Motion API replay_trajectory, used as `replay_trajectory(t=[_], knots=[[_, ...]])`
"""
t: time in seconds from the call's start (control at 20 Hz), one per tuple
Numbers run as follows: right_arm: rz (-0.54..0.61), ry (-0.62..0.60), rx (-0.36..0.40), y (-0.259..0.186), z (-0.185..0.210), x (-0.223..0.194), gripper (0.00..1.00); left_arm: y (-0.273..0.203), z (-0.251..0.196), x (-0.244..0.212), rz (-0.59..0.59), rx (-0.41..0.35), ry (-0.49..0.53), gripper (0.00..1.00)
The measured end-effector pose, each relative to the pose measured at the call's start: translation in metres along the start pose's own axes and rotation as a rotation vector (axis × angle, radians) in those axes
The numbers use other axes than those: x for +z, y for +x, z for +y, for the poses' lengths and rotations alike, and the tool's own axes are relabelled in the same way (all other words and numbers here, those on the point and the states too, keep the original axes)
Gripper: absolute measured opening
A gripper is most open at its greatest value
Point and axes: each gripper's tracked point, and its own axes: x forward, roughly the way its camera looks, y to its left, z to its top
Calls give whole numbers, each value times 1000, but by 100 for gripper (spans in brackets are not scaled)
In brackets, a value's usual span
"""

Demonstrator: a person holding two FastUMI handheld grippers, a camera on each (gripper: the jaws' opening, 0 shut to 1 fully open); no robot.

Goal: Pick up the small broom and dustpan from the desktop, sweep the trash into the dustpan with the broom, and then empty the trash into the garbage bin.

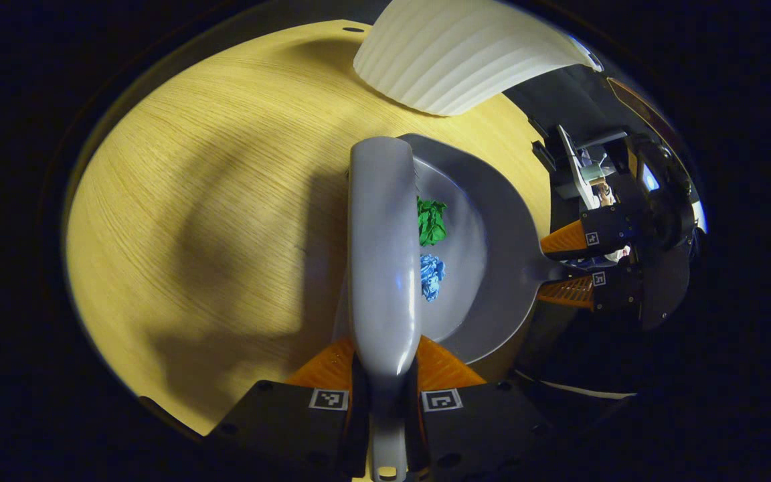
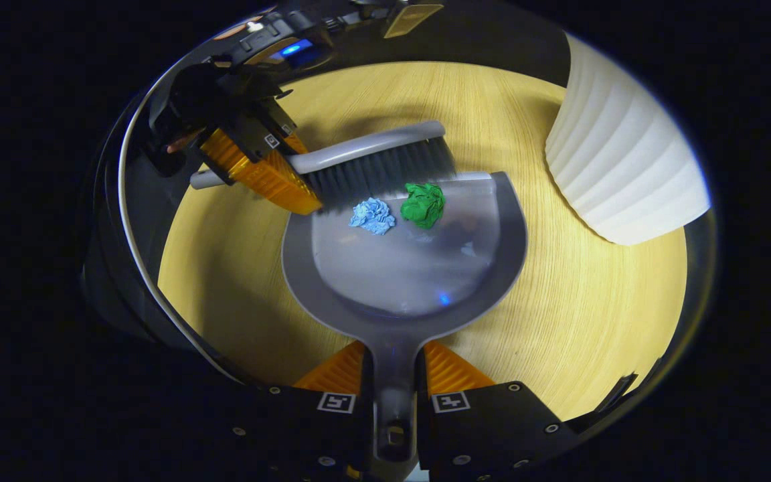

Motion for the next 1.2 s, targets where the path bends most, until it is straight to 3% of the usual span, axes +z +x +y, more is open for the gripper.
replay_trajectory(t=[0.05, 0.1, 0.35, 0.65, 1.2], knots=[[-5, 4, -3, 5, -4, -3, 19, -4, -1, 0, -13, 15, -2, 26], [-11, 8, -8, 6, -8, -5, 27, -9, 1, -1, -28, 32, -9, 26], [-59, 54, -28, -5, -36, -26, 27, -25, 30, -7, -100, 162, -77, 26], [-96, 146, -63, -17, -58, -49, 27, -64, 56, -42, -142, 249, -193, 26], [-138, 388, -175, -9, -89, -57, 27, -34, 8, -122, -132, 358, -440, 26]])
